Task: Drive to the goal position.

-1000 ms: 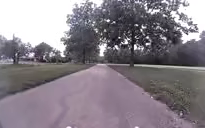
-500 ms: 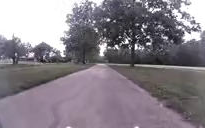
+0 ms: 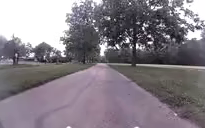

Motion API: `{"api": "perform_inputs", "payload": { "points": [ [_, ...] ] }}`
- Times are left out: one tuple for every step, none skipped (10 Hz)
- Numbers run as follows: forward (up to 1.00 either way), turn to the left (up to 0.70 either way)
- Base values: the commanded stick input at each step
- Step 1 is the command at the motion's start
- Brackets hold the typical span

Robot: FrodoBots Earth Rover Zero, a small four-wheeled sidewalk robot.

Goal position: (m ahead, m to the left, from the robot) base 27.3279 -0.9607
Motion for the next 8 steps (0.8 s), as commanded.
{"api": "perform_inputs", "payload": {
  "points": [
    [0.70,0.01],
    [0.70,0.01],
    [0.70,0.04],
    [0.70,0.11],
    [0.70,0.08],
    [0.70,0.01],
    [0.70,0.01],
    [0.70,0.01]
  ]
}}
